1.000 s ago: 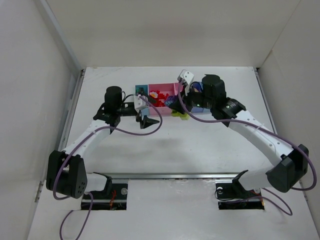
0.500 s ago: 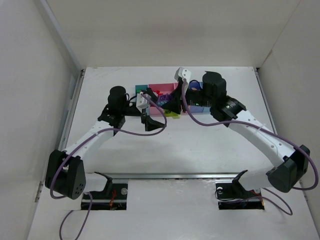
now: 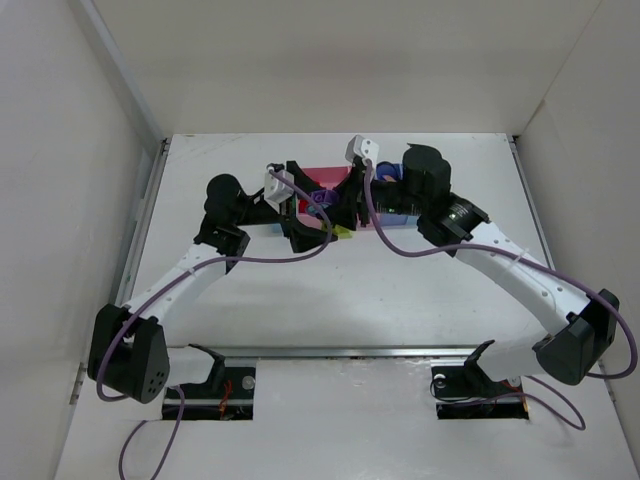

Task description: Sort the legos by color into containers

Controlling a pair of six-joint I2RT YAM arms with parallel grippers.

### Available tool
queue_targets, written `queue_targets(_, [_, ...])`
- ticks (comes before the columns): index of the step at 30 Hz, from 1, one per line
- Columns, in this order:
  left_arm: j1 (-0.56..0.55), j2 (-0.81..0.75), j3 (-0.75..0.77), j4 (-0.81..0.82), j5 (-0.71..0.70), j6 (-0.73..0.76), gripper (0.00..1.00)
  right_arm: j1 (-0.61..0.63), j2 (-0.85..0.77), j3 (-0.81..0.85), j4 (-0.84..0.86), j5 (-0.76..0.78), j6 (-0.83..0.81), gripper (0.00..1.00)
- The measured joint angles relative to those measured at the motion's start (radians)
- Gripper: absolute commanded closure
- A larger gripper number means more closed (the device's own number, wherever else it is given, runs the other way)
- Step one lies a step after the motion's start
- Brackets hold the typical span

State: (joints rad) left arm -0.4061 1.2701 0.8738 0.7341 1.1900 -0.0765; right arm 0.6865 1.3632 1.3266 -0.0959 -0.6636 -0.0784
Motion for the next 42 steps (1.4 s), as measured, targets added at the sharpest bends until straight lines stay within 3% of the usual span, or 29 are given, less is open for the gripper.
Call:
queue_targets(6, [-0.005,-0.015,-0.026,0.104,-0.008,-0.067,0.01,0.003,0.0,0.0,0.0,0.0,0.001,1.0])
queue_targets(10, [-0.005,-0.016,-0.038,0.122,0.008,-0.076,0.19,0.008,0.0,0.0,0.0,0.0,0.001,1.0])
queue_targets(14, [-0.005,-0.017,-0.042,0.121,0.019,-0.077,0.5,0.01,0.0,0.0,-0.001,-0.007,0.005,1.0])
queue_targets(15, [-0.005,-0.017,-0.043,0.122,0.023,-0.074,0.65,0.01,0.0,0.0,-0.001,-0.009,0.005,1.0])
queue_targets(19, [-0.005,-0.017,-0.043,0.121,0.024,-0.074,0.89,0.011,0.0,0.0,-0.001,-0.011,0.005,1.0])
queue_targets(20, [-0.005,-0.017,-0.043,0.119,0.023,-0.072,1.0,0.011,0.0,0.0,-0.001,-0.011,0.005,1.0])
queue_targets(30, [-0.008,-0.031,-0.043,0.026,-0.004,0.03,1.0,0.015,0.0,0.0,-0.017,0.026,0.004,1.0])
queue_targets(42, [-0.01,-0.033,-0.083,-0.214,-0.086,0.168,1.0,0.017,-0.094,0.021,0.045,0.149,-0.009,1.0])
